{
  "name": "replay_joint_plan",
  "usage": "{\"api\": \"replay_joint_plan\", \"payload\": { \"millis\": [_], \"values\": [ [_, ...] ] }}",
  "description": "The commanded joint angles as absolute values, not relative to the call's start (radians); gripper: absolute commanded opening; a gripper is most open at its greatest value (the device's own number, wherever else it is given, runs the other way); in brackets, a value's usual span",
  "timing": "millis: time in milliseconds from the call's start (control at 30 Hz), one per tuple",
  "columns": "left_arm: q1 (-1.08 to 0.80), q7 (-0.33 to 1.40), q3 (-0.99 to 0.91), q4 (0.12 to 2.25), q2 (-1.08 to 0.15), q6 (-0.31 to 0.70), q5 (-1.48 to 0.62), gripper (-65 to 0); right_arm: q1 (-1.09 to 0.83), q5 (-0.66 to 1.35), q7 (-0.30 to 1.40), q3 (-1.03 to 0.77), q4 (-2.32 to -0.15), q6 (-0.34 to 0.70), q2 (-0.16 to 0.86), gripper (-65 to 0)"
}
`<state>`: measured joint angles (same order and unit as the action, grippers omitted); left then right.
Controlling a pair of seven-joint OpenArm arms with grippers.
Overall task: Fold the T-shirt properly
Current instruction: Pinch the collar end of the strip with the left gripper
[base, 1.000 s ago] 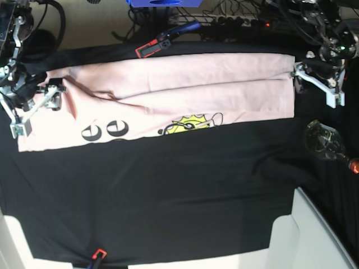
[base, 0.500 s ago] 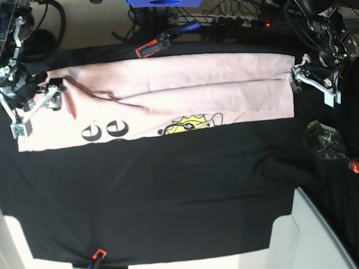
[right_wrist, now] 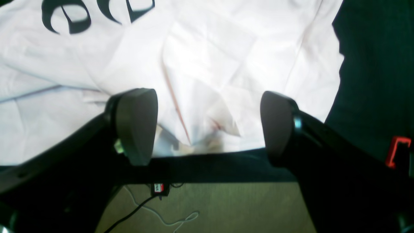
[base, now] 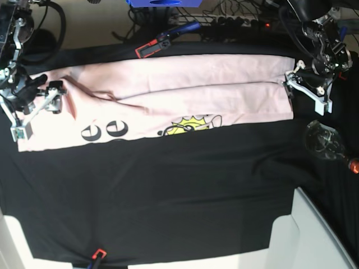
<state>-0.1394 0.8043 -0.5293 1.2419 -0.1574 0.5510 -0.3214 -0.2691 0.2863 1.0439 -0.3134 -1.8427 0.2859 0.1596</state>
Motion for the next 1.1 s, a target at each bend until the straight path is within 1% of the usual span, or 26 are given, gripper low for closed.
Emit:
{"api": "replay_joint_plan", "payload": {
  "millis": [0,67,100,133,267,300,333,400,633,867,1067],
  "values": [
    [-0.142,0.837,-0.522,1.242,-0.154,0.572,-0.332,-31.9,-0.262,0.292,1.027,-0.315,-1.859,0.285,0.171,-17.7],
    [-0.142,0.837,-0.522,1.244,-0.142,0.572,-0.326,-32.8,-0.262,0.292,1.027,-0.315,-1.859,0.285,0.171,-17.7],
    [-0.142,0.837,-0.521,1.244,-0.140,0.572,-0.326,-34.9,-0.262,0.292,1.027,-0.315,-1.859,0.285,0.171,-17.7],
    [-0.142,0.839,-0.521,1.244,-0.139,0.572,-0.328,-38.3,-0.262,0.292,1.027,-0.315,-1.859,0.285,0.171,-17.7],
    [-0.142,0.839,-0.521,1.239,-0.130,0.572,-0.326,-55.9,-0.260,0.292,1.027,-0.315,-1.859,0.285,0.171,-17.7],
    [-0.142,0.839,-0.521,1.237,-0.130,0.572,-0.326,-59.5,-0.260,0.292,1.027,-0.315,-1.859,0.285,0.171,-17.7],
    [-0.142,0.839,-0.524,1.237,-0.130,0.572,-0.326,-62.0,-0.260,0.292,1.027,-0.315,-1.859,0.285,0.171,-17.7],
    [-0.142,0.840,-0.529,1.237,-0.130,0.572,-0.326,-64.8,-0.260,0.292,1.027,-0.315,-1.859,0.285,0.171,-17.7],
    [-0.160,0.843,-0.530,1.276,-0.130,0.572,-0.331,-65.0,-0.260,0.292,1.027,-0.315,-1.859,0.285,0.171,-17.7],
    [-0.262,0.848,-0.522,1.578,-0.090,0.572,-0.332,-65.0,-0.260,0.292,1.027,-0.315,-1.859,0.285,0.171,-17.7],
    [-0.262,0.947,-0.512,1.727,-0.030,0.572,-0.332,-65.0,-0.260,0.292,1.027,-0.315,-1.859,0.285,0.171,-17.7]
  ]
}}
